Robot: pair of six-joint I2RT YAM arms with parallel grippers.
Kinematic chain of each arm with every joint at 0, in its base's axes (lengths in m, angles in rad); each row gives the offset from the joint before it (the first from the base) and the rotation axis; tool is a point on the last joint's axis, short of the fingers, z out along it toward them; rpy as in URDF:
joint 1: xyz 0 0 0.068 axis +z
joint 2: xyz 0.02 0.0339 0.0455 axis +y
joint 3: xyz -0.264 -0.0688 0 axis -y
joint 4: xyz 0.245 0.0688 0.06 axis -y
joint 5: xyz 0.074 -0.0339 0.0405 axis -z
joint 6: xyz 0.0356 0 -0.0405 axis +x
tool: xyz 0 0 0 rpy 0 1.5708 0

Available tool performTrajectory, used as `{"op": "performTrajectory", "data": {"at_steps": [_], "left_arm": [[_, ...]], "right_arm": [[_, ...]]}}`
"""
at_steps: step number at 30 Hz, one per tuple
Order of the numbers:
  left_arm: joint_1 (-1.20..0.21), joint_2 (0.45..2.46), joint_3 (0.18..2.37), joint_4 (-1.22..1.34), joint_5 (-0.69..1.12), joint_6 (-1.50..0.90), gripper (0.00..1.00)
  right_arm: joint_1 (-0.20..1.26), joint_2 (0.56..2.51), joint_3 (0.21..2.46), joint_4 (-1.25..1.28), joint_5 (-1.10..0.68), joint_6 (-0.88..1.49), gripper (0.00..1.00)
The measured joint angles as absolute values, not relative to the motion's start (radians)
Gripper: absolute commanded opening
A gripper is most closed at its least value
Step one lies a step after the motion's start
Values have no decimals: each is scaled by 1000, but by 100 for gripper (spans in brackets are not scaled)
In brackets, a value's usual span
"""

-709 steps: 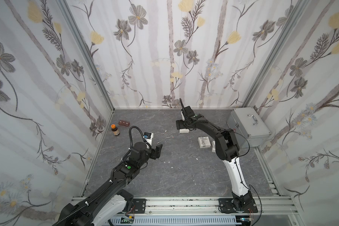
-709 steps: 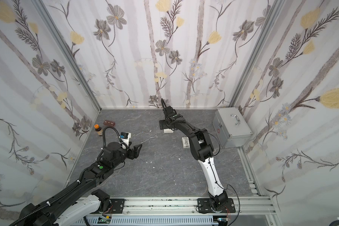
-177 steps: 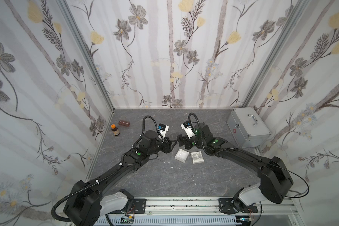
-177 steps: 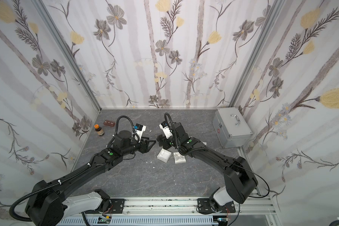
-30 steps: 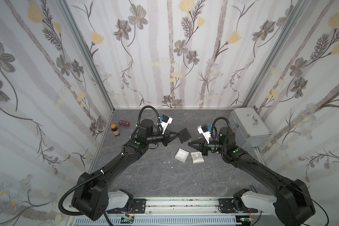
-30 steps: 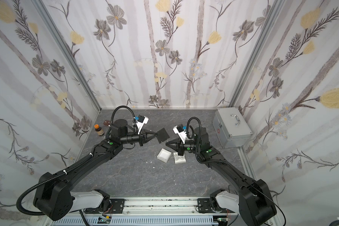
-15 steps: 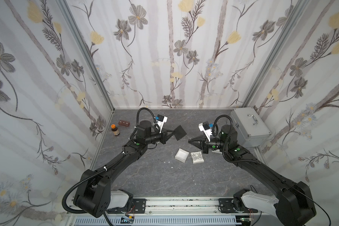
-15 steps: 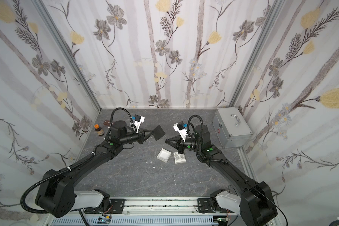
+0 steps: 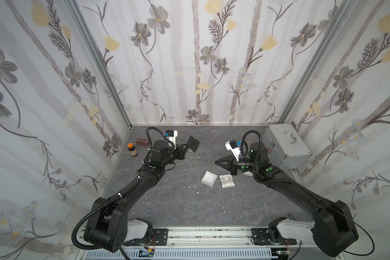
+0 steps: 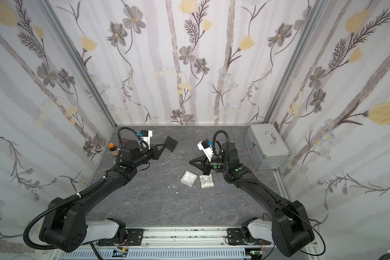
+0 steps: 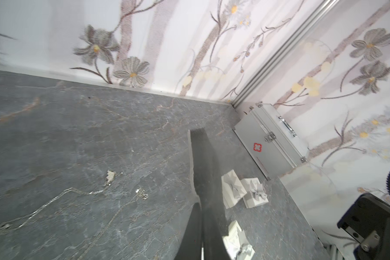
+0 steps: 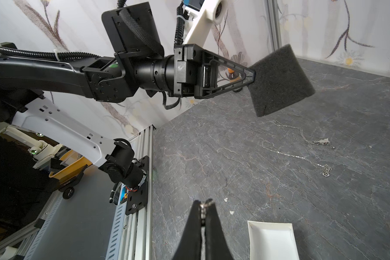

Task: Take the necklace out of the lift-off lid jewelry box
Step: Pick up the necklace from the inner lining, then place the necklace at the center of the board.

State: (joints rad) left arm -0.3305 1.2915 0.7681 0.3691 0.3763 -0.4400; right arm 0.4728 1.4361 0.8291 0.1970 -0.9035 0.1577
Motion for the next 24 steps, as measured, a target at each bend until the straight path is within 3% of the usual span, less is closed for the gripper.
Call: {"op": "performTrajectory", "data": {"at_steps": [13,24], "left_arm": [[-313,1109,636,320,221,-409,0],[-313,937,566,245,203,-364,0]], "right_arm": [[475,1742,1120,56,-793,145,3],[472,2144,1647,-144,-619,152,1]]}}
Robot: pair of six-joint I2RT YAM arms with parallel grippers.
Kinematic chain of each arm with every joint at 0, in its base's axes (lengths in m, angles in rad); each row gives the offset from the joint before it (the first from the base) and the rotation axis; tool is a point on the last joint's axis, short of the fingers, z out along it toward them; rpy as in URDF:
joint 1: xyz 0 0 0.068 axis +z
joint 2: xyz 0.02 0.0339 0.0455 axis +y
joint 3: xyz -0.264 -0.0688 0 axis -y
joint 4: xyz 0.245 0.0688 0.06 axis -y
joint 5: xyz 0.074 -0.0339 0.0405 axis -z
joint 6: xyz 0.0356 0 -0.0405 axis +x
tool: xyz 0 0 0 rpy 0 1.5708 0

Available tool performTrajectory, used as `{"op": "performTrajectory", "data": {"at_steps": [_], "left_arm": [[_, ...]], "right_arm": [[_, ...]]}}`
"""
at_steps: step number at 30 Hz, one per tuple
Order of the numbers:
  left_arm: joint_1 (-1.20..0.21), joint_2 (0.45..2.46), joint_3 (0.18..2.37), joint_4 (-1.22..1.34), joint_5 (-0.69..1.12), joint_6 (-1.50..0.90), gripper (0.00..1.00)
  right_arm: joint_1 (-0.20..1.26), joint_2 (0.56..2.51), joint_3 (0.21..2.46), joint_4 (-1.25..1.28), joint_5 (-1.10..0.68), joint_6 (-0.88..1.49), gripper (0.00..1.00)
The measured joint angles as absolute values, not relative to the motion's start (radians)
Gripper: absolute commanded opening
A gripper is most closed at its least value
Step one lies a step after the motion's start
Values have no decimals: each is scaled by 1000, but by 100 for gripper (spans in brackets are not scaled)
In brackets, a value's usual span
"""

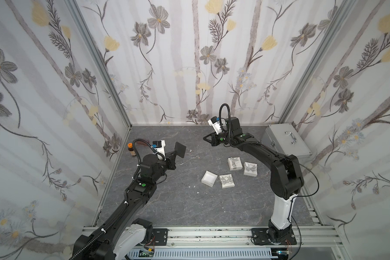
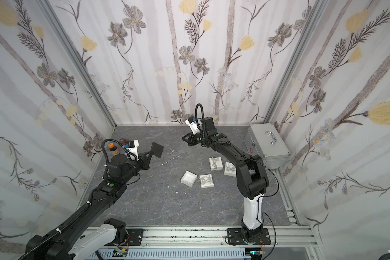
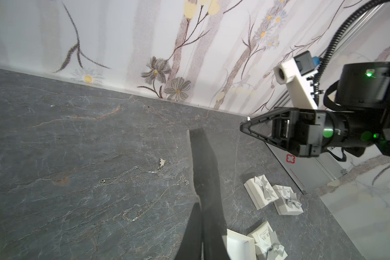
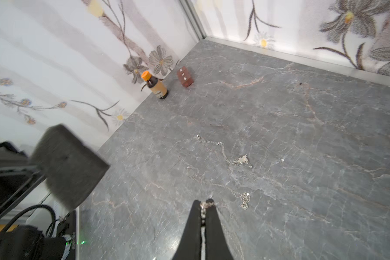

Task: Take the necklace out of the lift-off lid jewelry box
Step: Place the necklace at the center of the board.

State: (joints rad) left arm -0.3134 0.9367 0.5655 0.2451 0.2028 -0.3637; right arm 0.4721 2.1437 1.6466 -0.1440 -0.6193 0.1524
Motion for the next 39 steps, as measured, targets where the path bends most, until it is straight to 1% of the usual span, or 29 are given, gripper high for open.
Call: {"op": "performTrajectory", "data": {"at_steps": [3,8,16,24,36,39], "left_arm": [[-313,888,543,224,192,-350,0],[-313,836,505,205,187,-344,0],[-313,798,495,202,212,-349,0],[-313,793,495,203,222,-356,0],[-313,869,502,225,257,-385,0],[-313,883,504,241,266,-390,0]], "right_arm": [[472,2210,1760,-202,-595,152,1],[464,2287,1878,-250,-572,152,2],[436,2407,1905,-295,-529,167,0],[432,2416,1778,-312,-466,166,0],[431,2292,1520,-336,-320,164,1],[431,2275,1481,-338,-287,165,4]]}}
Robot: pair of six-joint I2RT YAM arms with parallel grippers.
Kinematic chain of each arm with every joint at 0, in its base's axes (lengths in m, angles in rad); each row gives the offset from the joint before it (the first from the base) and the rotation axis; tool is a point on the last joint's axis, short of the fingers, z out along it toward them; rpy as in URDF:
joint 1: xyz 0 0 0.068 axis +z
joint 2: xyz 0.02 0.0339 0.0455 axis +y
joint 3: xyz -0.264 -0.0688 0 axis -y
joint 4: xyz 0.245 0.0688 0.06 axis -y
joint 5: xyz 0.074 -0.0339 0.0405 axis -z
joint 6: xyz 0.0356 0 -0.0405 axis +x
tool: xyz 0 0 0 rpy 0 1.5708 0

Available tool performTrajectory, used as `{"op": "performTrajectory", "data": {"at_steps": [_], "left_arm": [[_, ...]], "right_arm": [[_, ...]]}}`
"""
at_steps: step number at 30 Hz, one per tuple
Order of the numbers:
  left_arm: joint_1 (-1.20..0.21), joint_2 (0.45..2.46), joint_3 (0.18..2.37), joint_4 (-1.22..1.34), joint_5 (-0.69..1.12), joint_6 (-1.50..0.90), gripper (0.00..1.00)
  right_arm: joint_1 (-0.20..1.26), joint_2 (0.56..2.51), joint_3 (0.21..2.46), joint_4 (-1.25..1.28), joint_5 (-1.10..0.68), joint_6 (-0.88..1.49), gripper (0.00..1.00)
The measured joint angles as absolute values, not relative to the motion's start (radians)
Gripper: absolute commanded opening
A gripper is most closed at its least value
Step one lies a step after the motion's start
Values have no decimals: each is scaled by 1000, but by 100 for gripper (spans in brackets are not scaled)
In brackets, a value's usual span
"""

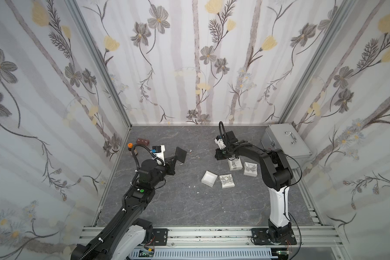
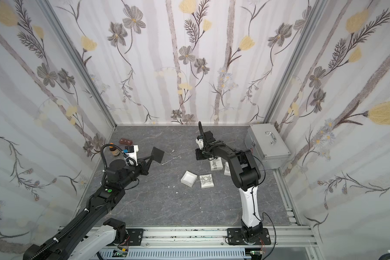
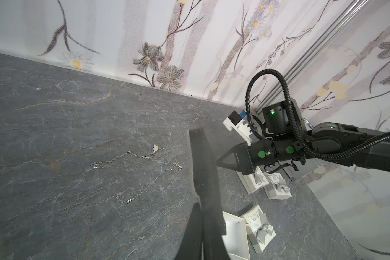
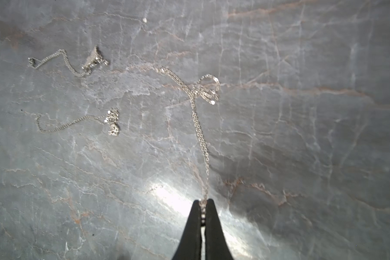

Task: Take the necklace out of the lift-off lid jewelry box
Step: Place the necklace at the center of the board.

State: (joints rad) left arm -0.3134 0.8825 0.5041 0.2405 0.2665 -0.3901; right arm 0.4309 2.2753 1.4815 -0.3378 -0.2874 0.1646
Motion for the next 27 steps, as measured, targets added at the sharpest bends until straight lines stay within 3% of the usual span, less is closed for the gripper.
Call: {"op": "performTrajectory", "data": {"at_steps": [4,9,14,18,27], "left_arm": [[-313,905,509,252,285,-393,0],[-313,966,524,278,347,-397,0],[-313,1051,554,311,442,-397,0],[-313,1120,597,331,529,-396,0],[-313,1203,701,364,767,-366,0]], "right_arm": [[431,2274,1464,-341,-261,171,10],[432,2245,1454,-347,-239,171,41],[433,2156,1418,-350,-233,155,57],[431,2043,1338,-336,-284,104,65],[430,1712,1111,-227,-661,-4,64]]}}
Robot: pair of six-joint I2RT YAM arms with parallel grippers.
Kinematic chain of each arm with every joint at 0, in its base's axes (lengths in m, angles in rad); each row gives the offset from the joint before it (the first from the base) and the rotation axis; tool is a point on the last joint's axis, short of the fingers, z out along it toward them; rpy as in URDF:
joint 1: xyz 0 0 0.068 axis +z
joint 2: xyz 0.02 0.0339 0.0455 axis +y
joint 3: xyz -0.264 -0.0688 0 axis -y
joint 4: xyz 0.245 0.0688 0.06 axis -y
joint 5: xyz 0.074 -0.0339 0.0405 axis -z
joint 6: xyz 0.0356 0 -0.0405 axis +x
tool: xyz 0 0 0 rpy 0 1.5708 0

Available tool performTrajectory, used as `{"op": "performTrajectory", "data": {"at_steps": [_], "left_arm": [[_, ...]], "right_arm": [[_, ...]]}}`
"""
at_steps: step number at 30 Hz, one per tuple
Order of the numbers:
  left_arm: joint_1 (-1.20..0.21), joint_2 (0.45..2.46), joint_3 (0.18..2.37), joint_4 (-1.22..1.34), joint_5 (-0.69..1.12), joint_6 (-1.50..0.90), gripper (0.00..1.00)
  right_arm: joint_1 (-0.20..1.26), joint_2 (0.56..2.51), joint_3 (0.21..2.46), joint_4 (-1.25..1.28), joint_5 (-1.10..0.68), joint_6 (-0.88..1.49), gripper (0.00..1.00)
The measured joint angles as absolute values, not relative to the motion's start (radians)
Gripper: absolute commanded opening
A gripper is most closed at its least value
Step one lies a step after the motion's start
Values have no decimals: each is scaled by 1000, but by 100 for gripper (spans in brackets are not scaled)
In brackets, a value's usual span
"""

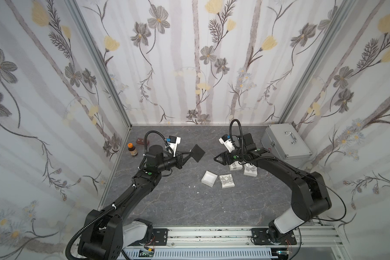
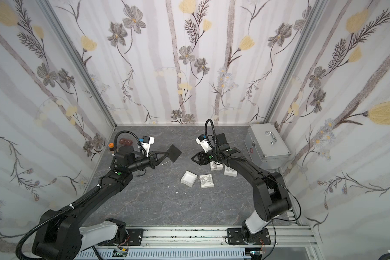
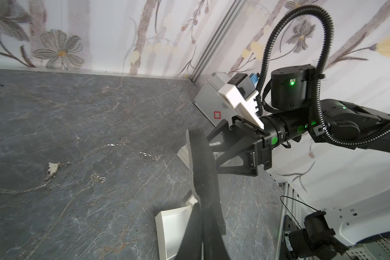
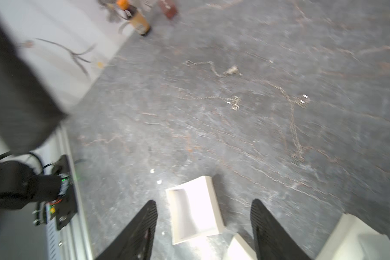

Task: Take the necklace out of the lift-off lid jewelry box
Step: Place the necklace at the center of the board, then place the inner lining in the jewelry box.

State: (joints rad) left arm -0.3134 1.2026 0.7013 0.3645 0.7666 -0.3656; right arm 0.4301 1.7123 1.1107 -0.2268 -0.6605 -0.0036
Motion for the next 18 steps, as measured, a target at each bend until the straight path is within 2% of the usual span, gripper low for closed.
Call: {"op": "performTrajectory", "data": {"at_steps": [8,15,18], "left_arm": [[-314,1237,717,426,949,-365,0],[-318,1256,725,460,1046,-344,0],[-319,1281,735,475,1080,-340,0]], "right_arm": [[434,1605,1086,-145,-918,-20,68],[472,1606,1089,-128,-1006,-19,67],[500,1609,1100,-116,-1024,-19,63]]}}
